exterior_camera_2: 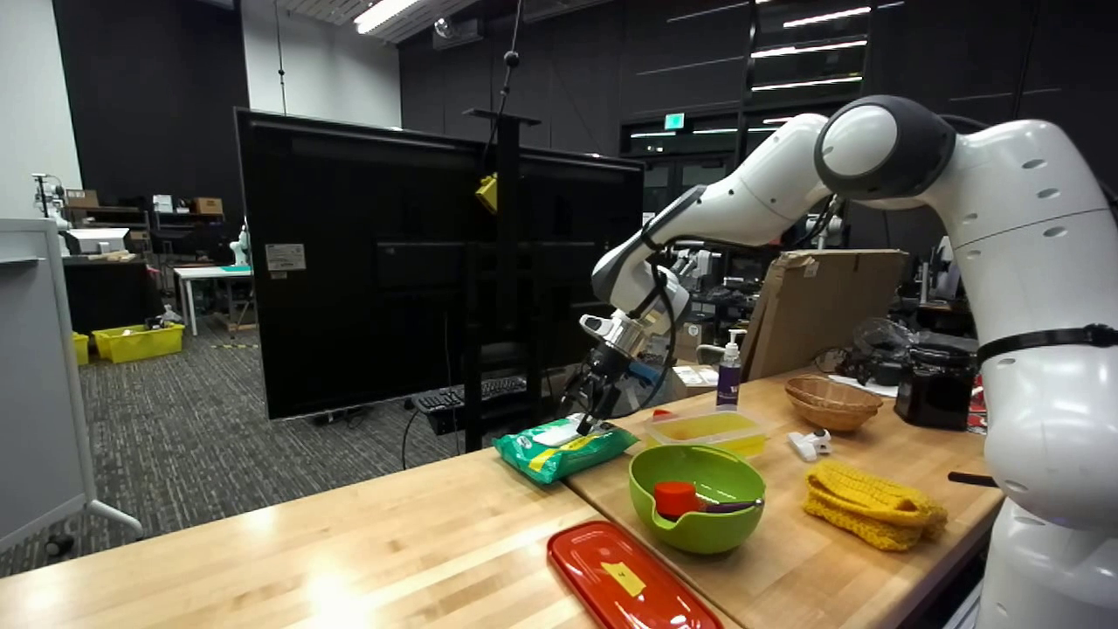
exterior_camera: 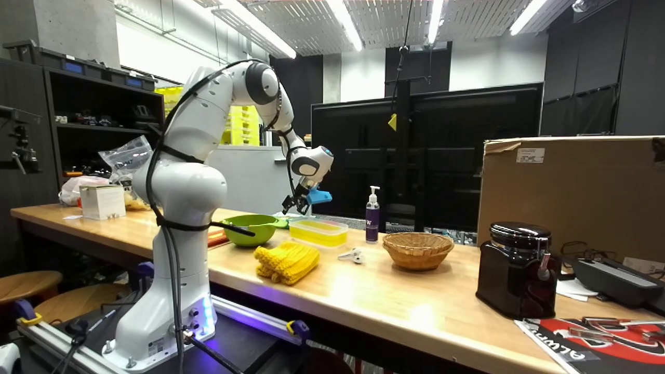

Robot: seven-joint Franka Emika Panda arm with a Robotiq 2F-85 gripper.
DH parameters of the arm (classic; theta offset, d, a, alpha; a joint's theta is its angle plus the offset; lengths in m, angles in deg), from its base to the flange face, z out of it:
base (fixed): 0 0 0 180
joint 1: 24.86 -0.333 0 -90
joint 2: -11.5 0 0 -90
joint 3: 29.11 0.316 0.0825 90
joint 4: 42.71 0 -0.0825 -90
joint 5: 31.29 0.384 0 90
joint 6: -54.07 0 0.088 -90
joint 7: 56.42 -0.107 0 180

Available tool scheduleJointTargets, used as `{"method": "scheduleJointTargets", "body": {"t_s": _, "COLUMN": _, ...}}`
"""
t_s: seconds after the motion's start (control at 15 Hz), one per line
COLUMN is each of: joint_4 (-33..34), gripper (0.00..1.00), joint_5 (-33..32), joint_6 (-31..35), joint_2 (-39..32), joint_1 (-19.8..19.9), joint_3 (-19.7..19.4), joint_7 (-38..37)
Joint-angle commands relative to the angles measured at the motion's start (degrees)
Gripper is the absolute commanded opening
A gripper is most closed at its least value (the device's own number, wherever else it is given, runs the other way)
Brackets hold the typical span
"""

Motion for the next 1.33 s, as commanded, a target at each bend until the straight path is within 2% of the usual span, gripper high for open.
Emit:
{"method": "scheduleJointTargets", "body": {"t_s": 0.0, "joint_4": -2.09, "gripper": 1.00, "joint_5": 1.68, "joint_6": 3.71, "joint_2": 1.22, "joint_1": -0.62, "joint_3": 0.52, "joint_7": 1.14}}
{"method": "scheduleJointTargets", "body": {"t_s": 0.53, "joint_4": -3.41, "gripper": 1.00, "joint_5": 0.03, "joint_6": 11.62, "joint_2": 1.21, "joint_1": -1.31, "joint_3": 0.73, "joint_7": 3.34}}
{"method": "scheduleJointTargets", "body": {"t_s": 1.27, "joint_4": -5.61, "gripper": 1.00, "joint_5": 1.96, "joint_6": 16.61, "joint_2": 1.24, "joint_1": -0.63, "joint_3": 2.77, "joint_7": 6.29}}
